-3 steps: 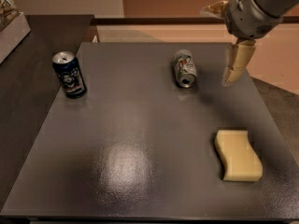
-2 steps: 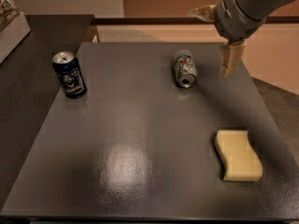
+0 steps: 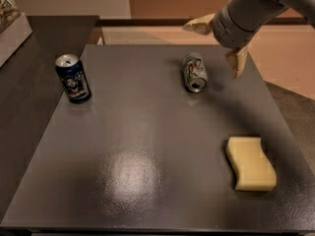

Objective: Place 7up can upright

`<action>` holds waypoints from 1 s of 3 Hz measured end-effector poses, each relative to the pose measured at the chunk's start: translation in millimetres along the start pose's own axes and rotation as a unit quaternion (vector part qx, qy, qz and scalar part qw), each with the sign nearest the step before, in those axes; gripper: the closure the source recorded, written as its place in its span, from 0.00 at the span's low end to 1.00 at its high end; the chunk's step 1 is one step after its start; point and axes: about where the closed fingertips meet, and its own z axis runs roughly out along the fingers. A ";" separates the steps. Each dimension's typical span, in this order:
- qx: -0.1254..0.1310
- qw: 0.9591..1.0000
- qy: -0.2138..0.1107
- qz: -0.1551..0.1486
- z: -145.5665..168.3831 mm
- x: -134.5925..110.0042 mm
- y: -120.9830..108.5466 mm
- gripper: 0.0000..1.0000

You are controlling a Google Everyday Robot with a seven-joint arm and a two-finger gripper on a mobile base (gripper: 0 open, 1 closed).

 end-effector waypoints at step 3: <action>-0.101 0.953 -0.053 -0.279 32.7 -18.8 4.3 0.00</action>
Offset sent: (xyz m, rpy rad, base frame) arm -0.0045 0.0186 -0.0280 -0.4068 0.0570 0.6561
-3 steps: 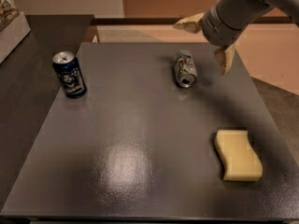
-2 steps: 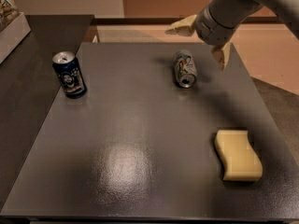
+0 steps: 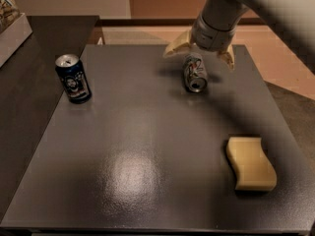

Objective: Place 7up can upright

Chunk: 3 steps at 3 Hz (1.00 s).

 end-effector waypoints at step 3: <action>-0.072 0.994 -0.050 -0.059 36.2 -22.9 5.5 0.18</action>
Offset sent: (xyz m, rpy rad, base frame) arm -0.0147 0.0002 -0.0460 -0.1943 0.1267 0.1071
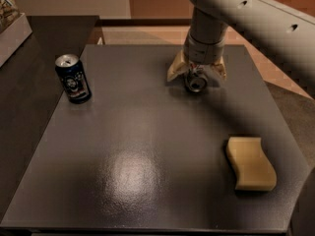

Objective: Place 7up can upright

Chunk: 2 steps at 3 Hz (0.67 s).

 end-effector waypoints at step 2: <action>0.009 1.000 -0.011 0.026 -3.0 4.0 -8.3 0.64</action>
Offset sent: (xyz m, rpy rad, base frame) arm 0.0047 0.0094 0.0138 0.0459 0.0351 -0.0890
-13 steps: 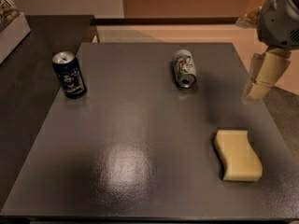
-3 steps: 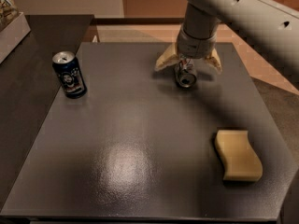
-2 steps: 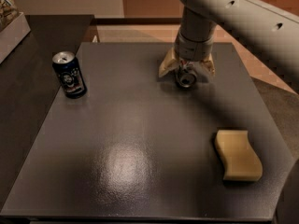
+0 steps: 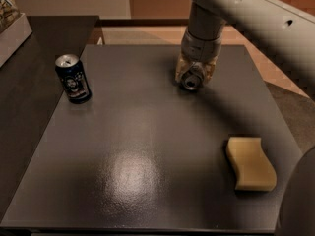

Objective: Place 7up can upright

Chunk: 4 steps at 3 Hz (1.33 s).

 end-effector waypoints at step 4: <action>0.150 0.936 -0.077 0.310 -94.6 -28.3 -38.4 1.00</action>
Offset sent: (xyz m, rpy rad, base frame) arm -0.0140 0.0263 0.0901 0.3041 0.1484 -0.5969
